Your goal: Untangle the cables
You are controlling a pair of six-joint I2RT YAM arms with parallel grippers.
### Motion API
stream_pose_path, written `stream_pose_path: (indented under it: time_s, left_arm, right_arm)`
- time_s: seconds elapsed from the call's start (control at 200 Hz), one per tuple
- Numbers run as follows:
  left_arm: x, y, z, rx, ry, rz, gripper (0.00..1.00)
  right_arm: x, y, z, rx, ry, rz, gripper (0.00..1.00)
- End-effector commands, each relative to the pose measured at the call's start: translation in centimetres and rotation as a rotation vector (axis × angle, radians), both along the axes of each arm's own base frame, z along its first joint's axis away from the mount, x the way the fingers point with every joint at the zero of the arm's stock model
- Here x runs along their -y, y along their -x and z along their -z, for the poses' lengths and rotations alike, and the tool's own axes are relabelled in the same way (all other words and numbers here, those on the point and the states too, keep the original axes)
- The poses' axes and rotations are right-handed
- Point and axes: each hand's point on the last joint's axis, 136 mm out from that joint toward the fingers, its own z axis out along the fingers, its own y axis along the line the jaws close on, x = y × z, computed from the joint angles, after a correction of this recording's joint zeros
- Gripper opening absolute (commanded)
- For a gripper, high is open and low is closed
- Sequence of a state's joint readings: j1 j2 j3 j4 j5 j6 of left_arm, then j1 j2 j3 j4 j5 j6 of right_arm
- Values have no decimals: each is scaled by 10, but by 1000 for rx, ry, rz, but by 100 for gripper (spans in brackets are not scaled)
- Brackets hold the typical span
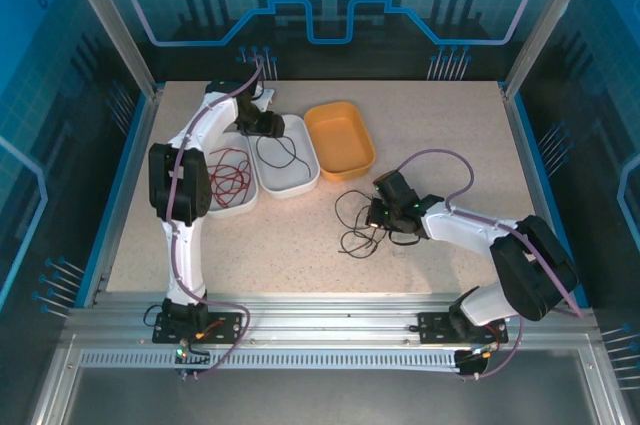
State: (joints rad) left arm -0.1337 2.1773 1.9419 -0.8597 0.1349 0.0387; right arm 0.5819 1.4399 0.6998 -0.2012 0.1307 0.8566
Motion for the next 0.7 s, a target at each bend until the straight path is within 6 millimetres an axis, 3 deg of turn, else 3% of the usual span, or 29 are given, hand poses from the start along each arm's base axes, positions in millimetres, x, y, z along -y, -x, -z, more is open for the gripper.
stream_pose_path:
  time_s: [0.0, 0.205, 0.395, 0.565, 0.695]
  left_arm:
    - [1, 2, -21, 42, 25, -27, 58]
    - [5, 12, -37, 83, 66, -82, 71]
    - [5, 31, -66, 174, 128, -147, 99]
    - [5, 54, -99, 280, 179, -183, 99]
    - [9, 75, -105, 321, 262, -220, 99]
  right_arm:
    - [-3, -2, -11, 25, -3, -9, 0]
    - [0, 0, -14, 33, 7, -4, 2]
    - [3, 2, -14, 33, 13, 1, 3]
    - [6, 4, -15, 38, 25, 6, 5]
    - [10, 7, -16, 43, 34, 9, 9]
